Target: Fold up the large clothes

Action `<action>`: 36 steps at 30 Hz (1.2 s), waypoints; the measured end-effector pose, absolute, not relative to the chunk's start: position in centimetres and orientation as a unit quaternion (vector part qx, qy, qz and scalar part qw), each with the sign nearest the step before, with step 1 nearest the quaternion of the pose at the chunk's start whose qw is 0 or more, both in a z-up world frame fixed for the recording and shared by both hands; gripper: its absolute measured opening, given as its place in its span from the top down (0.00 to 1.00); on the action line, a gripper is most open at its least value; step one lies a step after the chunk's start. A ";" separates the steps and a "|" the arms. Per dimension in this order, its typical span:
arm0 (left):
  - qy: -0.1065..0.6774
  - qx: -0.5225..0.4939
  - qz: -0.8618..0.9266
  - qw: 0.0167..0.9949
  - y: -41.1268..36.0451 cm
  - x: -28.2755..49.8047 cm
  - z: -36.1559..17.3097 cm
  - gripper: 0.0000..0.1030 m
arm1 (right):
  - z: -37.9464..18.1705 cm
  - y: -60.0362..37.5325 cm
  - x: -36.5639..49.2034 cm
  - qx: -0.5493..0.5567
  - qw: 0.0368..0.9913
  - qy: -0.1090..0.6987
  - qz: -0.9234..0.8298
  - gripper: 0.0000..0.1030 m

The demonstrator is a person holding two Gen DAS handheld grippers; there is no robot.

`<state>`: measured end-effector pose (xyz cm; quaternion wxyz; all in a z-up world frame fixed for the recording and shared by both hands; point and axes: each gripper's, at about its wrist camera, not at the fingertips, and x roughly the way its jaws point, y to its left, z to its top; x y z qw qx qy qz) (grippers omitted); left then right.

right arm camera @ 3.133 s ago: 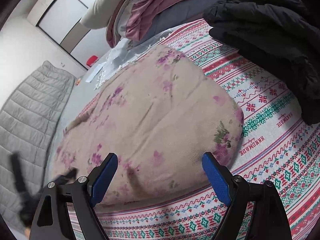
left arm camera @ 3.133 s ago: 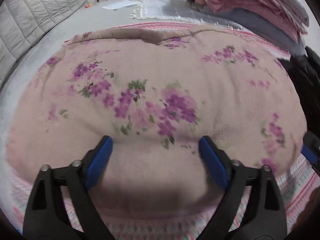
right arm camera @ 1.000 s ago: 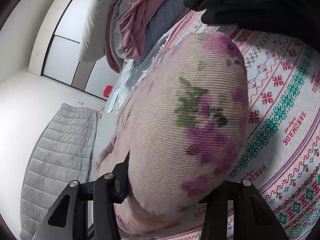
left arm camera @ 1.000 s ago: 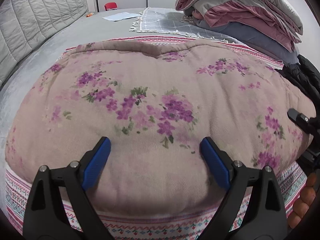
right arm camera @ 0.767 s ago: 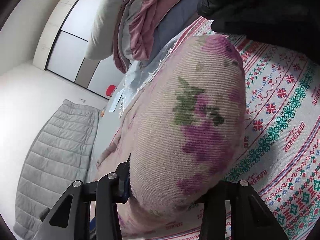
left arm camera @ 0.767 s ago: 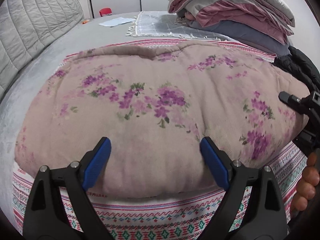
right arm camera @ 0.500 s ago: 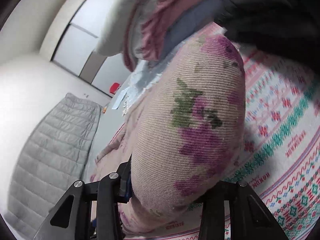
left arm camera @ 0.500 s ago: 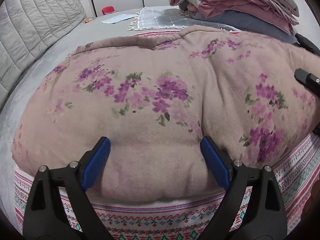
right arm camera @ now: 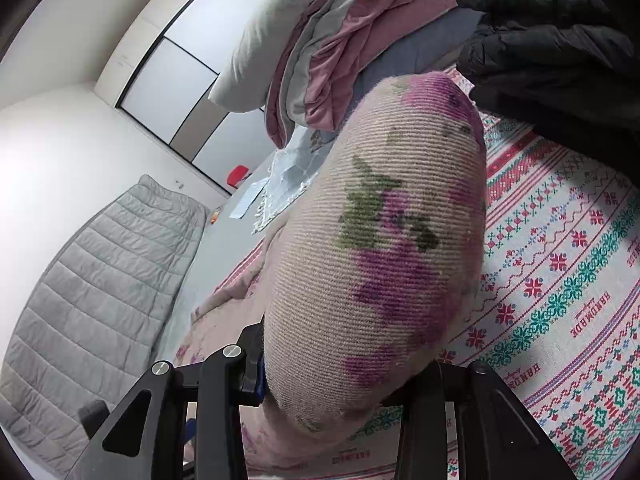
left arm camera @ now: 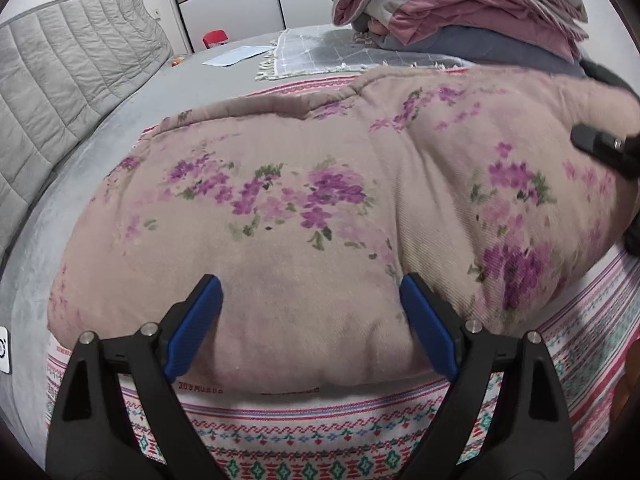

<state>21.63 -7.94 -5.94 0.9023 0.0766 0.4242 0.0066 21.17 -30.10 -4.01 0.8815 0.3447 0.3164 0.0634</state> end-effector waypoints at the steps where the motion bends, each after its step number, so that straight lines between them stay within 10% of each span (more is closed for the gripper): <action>1: 0.430 0.064 0.004 0.901 -7.6 21.8 -6.2 0.12 | -3.9 -29.9 21.2 0.340 0.883 0.316 0.063 0.63; 14: 0.417 0.037 -0.066 0.906 -4.7 20.4 -5.3 0.11 | -3.5 -28.8 21.6 0.310 0.897 0.313 0.045 0.64; 25: 0.446 -0.195 -0.052 0.872 9.3 23.9 -4.6 0.15 | -4.5 -28.8 22.3 0.301 0.888 0.347 -0.017 0.64; 36: 0.388 -0.396 -0.035 0.831 21.9 22.4 -2.8 0.16 | 6.5 -11.6 22.8 -0.082 0.969 0.226 -0.049 0.67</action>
